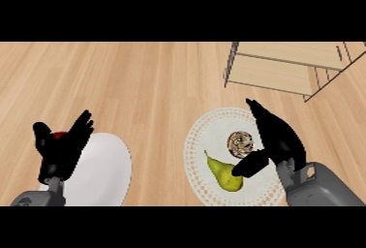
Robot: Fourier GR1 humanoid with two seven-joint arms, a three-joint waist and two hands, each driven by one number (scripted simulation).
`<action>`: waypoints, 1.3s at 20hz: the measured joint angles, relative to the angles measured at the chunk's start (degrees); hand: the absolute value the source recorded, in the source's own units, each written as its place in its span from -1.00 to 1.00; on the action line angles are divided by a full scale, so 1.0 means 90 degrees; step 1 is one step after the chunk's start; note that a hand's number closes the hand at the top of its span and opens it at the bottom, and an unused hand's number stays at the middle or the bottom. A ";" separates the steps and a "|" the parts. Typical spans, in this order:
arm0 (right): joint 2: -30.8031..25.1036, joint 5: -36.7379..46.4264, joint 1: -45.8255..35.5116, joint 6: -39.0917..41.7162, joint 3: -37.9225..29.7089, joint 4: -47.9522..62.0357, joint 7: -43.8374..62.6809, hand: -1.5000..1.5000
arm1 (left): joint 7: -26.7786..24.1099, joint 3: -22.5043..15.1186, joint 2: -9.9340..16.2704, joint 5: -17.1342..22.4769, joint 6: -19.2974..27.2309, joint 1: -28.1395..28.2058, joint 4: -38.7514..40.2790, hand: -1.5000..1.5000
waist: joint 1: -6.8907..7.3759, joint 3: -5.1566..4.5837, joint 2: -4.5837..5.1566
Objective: Pick the cupcake from the placemat and place it in the tiered shelf
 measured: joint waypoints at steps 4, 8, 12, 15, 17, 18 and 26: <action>0.0145 0.0201 0.0025 0.0083 -0.0142 0.0315 -0.0123 -1.00 | 0.0025 0.0046 -0.0065 -0.0070 0.0004 -0.0017 0.0026 0.00 | -0.0002 0.0006 0.0001; 0.0391 0.0631 0.0079 0.0090 -0.0085 0.0561 -0.0088 -1.00 | 0.0082 0.0082 -0.0123 -0.0129 0.0025 0.0019 -0.0053 0.00 | -0.0003 -0.0002 0.0002; 0.0507 0.0952 0.0140 0.0107 -0.0207 0.0844 -0.0207 -1.00 | 0.0081 0.0193 -0.0129 -0.0153 -0.0057 -0.0018 0.0010 0.00 | -0.0006 -0.0008 -0.0001; 0.0710 0.1228 0.0152 0.0030 -0.0284 0.1084 -0.0387 -1.00 | 0.0107 0.0221 -0.0198 -0.0222 -0.0060 -0.0059 0.0071 0.00 | -0.0004 -0.0012 -0.0012; 0.0837 0.1374 0.0223 -0.0112 -0.0334 0.1253 -0.0611 -1.00 | 0.0127 0.0215 -0.0246 -0.0263 -0.0046 -0.0019 -0.0010 0.00 | -0.0005 -0.0022 -0.0019; 0.0855 0.1399 0.0211 -0.0134 -0.0430 0.1352 -0.0750 -1.00 | 0.0091 0.0248 -0.0237 -0.0277 -0.0088 -0.0031 0.0047 0.00 | -0.0004 -0.0020 -0.0021; 0.1222 0.1742 0.0261 -0.0240 -0.0658 0.1900 -0.1415 1.00 | 0.0189 0.0330 -0.0344 -0.0374 -0.0138 -0.0023 -0.0021 0.00 | -0.0009 -0.0033 -0.0031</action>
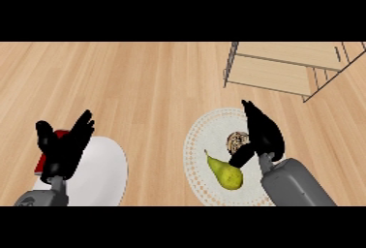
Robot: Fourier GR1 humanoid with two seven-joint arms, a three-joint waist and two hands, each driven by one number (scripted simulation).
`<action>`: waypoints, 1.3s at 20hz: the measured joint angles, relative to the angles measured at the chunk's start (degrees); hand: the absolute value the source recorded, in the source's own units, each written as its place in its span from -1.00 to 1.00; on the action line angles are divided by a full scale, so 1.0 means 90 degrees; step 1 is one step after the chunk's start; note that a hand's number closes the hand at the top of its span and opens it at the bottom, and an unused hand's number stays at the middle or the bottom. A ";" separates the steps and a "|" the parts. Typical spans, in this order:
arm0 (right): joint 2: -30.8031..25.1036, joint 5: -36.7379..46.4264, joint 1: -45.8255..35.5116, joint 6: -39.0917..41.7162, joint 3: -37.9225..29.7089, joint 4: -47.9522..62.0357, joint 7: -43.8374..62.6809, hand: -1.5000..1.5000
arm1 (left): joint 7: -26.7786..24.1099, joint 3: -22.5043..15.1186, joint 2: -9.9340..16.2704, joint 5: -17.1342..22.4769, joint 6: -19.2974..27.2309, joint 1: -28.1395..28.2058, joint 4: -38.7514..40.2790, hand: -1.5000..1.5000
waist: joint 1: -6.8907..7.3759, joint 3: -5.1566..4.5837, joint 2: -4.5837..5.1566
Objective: Pick the cupcake from the placemat and place it in the tiered shelf
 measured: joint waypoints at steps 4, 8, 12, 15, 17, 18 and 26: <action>-0.0118 -0.0109 -0.0156 0.0637 0.0235 0.0425 -0.0540 1.00 | -0.0129 0.0042 -0.0006 0.0000 -0.0068 0.0005 0.0040 0.00 | 0.0053 -0.0007 0.0004; -0.0002 -0.0082 -0.0098 0.0715 0.0224 0.0505 -0.0983 1.00 | -0.0172 0.0059 -0.0033 -0.0057 -0.0102 0.0068 0.0029 0.00 | 0.0011 -0.0046 -0.0043; 0.0254 0.0077 -0.0073 0.0692 0.0249 0.0371 -0.1080 1.00 | 0.0118 0.0084 -0.0033 -0.0112 -0.0029 0.0032 -0.0098 0.00 | -0.0009 -0.0046 -0.0035; 0.0529 0.0112 -0.0168 0.0669 0.0144 0.0415 -0.1100 1.00 | -0.0053 0.0132 -0.0058 -0.0134 -0.0121 0.0083 -0.0052 0.00 | 0.0001 -0.0013 -0.0002; 0.0813 0.0152 -0.0365 0.0581 0.0060 0.0721 -0.1086 1.00 | -0.0142 0.0143 -0.0104 -0.0173 -0.0132 0.0043 0.0049 0.00 | 0.0013 0.0008 0.0014; 0.0928 0.0133 -0.0487 0.0637 -0.0015 0.0732 -0.0965 1.00 | -0.0135 0.0176 -0.0069 -0.0152 -0.0192 0.0048 0.0041 0.00 | 0.0016 0.0015 0.0019; 0.1307 0.0549 -0.0980 0.0481 -0.0153 -0.0452 -0.0330 1.00 | -0.0020 0.0279 -0.0070 -0.0149 -0.0221 0.0119 -0.0054 0.00 | -0.0036 0.0021 0.0015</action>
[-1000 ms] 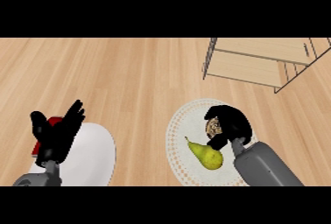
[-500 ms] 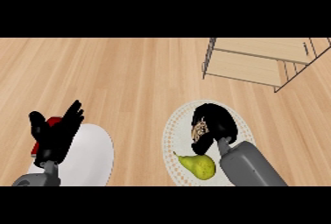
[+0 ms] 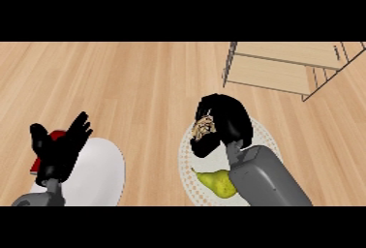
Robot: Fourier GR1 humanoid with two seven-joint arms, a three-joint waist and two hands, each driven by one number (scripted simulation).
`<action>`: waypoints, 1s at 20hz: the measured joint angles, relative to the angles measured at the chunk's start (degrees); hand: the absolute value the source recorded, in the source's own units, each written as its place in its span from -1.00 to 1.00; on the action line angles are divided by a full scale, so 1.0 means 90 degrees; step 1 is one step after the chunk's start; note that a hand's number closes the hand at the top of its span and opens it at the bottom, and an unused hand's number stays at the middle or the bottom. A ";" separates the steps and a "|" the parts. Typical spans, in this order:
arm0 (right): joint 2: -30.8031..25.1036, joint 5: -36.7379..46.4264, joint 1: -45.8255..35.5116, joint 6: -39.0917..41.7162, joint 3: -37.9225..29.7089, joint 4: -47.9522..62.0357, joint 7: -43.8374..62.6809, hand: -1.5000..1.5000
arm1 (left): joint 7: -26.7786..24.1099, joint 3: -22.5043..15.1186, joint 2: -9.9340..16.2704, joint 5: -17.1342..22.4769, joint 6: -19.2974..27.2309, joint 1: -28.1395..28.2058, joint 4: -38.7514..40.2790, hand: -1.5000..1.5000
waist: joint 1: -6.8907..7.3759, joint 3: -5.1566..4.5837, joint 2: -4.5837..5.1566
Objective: Pick the cupcake from the placemat and place it in the tiered shelf
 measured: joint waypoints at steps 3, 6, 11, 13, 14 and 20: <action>0.0019 0.0303 -0.0374 0.0044 -0.0072 -0.0729 0.0522 1.00 | -0.0026 0.0030 0.0026 0.0001 -0.0044 0.0017 0.0021 0.00 | -0.0028 0.0000 -0.0012; -0.0062 0.0600 -0.0744 0.0272 -0.0191 -0.1560 0.1111 1.00 | -0.0003 0.0028 -0.0010 -0.0056 0.0035 0.0036 0.0014 0.00 | -0.0066 0.0003 -0.0030; -0.0275 0.0774 -0.1487 0.0889 -0.0777 -0.2584 0.1754 1.00 | 0.0058 0.0098 0.0029 0.0008 -0.0032 0.0058 -0.0047 0.00 | -0.0062 -0.0011 -0.0026; -0.0338 0.0763 -0.1791 0.1065 -0.1043 -0.2828 0.1886 1.00 | 0.0031 0.0036 -0.0047 -0.0072 0.0018 0.0032 -0.0010 0.00 | -0.0059 -0.0002 -0.0025; -0.0403 0.0724 -0.1996 0.1145 -0.1248 -0.2798 0.1907 1.00 | 0.0081 0.0024 -0.0063 -0.0077 0.0040 0.0033 -0.0073 0.00 | -0.0042 -0.0005 -0.0023; -0.0891 0.0369 -0.3008 0.1586 -0.2378 -0.2467 0.1866 1.00 | 0.0092 -0.0012 -0.0110 -0.0149 0.0069 0.0059 -0.0145 0.00 | -0.0005 -0.0012 -0.0004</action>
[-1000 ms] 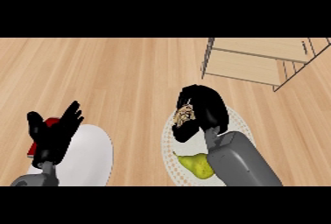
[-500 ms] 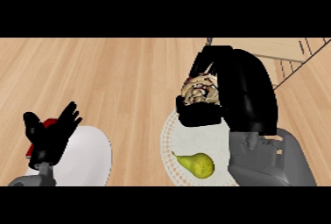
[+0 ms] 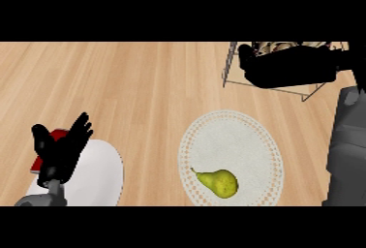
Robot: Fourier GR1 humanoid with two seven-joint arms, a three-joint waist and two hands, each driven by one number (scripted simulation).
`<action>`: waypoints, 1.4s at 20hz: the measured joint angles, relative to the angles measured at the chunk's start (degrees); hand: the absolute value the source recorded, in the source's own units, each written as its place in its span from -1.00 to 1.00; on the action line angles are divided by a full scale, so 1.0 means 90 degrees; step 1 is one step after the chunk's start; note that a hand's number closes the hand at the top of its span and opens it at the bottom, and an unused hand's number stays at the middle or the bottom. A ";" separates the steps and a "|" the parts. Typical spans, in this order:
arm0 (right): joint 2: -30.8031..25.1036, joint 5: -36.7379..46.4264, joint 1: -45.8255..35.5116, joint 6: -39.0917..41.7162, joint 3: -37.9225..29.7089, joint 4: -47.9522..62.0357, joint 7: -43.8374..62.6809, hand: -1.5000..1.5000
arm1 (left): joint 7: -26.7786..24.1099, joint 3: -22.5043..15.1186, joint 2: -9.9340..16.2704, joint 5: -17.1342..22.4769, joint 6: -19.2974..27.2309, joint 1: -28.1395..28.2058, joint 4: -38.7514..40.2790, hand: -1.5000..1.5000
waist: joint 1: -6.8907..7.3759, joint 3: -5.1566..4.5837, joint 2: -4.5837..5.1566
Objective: Pick the cupcake from the placemat and place it in the tiered shelf
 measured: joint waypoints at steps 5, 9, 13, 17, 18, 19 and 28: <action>-0.0446 -0.0145 -0.0780 0.0150 -0.0780 0.0897 -0.0215 1.00 | 0.0039 0.0047 0.0026 0.0050 -0.0104 -0.0062 0.0045 0.00 | 0.0050 0.0004 0.0022; -0.0913 -0.0244 -0.1330 0.0264 -0.1278 0.1731 -0.0476 1.00 | 0.0000 0.0059 0.0003 0.0032 -0.0125 -0.0087 0.0075 0.00 | 0.0075 0.0001 0.0035; -0.1294 -0.0342 -0.1693 0.0348 -0.1567 0.2631 -0.0827 1.00 | 0.0106 0.0074 0.0022 0.0018 -0.0164 -0.0163 0.0112 0.00 | 0.0099 0.0005 0.0046; -0.1564 -0.0449 -0.1861 0.0388 -0.1699 0.3435 -0.1293 1.00 | 0.0043 0.0054 -0.0057 -0.0027 -0.0140 -0.0137 0.0066 0.00 | 0.0115 0.0003 0.0052; -0.1644 -0.0477 -0.1894 0.0444 -0.1710 0.3604 -0.1405 1.00 | 0.0010 0.0052 -0.0053 -0.0039 -0.0154 -0.0112 0.0043 0.00 | 0.0116 0.0002 0.0052; -0.1703 -0.0485 -0.1840 0.0431 -0.1711 0.3730 -0.1582 1.00 | 0.0028 0.0089 -0.0021 -0.0023 -0.0180 -0.0124 0.0058 0.00 | 0.0114 0.0000 0.0053; -0.2083 -0.0136 -0.1970 -0.0238 -0.1640 0.5535 -0.2955 1.00 | 0.0077 0.0121 -0.0052 -0.0030 -0.0252 -0.0194 0.0073 0.00 | 0.0169 0.0006 0.0073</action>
